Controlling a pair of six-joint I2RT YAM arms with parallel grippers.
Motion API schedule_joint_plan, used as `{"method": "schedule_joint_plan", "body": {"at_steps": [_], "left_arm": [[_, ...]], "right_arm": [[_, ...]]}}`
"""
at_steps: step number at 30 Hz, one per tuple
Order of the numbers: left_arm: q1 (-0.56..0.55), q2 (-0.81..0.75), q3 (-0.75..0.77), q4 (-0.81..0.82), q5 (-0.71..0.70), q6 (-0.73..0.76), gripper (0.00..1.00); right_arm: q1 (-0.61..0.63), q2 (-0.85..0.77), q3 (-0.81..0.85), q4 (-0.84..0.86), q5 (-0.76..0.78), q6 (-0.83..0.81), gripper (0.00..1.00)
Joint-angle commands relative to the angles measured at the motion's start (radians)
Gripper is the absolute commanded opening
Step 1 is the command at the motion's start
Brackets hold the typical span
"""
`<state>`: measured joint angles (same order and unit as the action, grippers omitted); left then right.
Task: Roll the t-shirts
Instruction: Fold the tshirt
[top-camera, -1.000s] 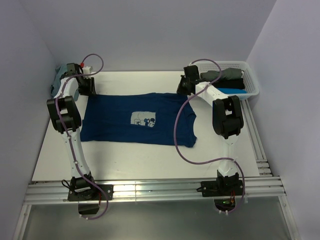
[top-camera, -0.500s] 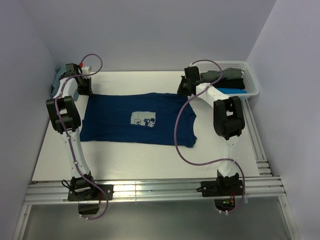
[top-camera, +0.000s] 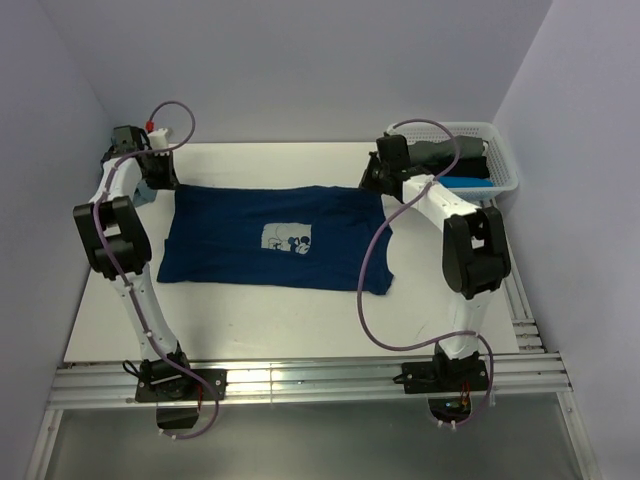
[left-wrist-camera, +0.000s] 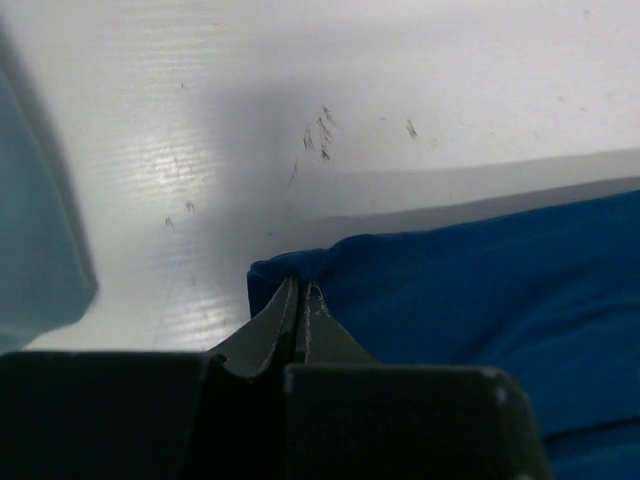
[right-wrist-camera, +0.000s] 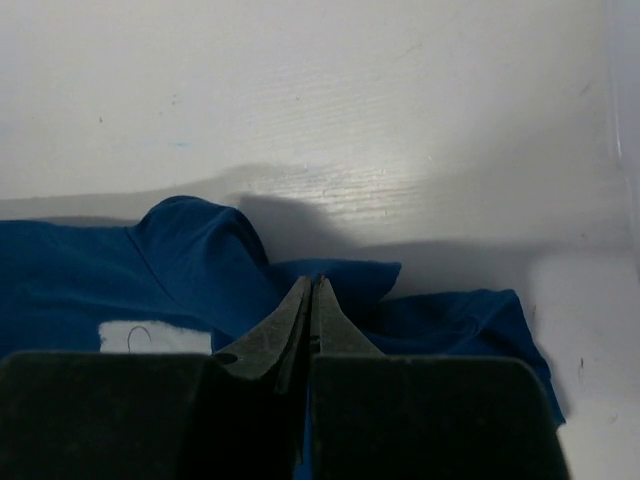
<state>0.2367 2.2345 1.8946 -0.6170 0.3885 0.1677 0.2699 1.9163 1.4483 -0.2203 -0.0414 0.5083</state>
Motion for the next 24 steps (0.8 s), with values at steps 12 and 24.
{"method": "schedule_joint_plan", "body": {"at_steps": [12, 24], "left_arm": [[0.072, -0.230, -0.256, -0.093, 0.093, 0.203, 0.00], [0.119, -0.263, -0.393, -0.102, 0.142, 0.282, 0.00]], "right_arm": [[0.094, -0.214, -0.294, 0.033, 0.136, 0.078, 0.00], [0.095, -0.246, -0.445, 0.090, 0.140, 0.134, 0.00]]}}
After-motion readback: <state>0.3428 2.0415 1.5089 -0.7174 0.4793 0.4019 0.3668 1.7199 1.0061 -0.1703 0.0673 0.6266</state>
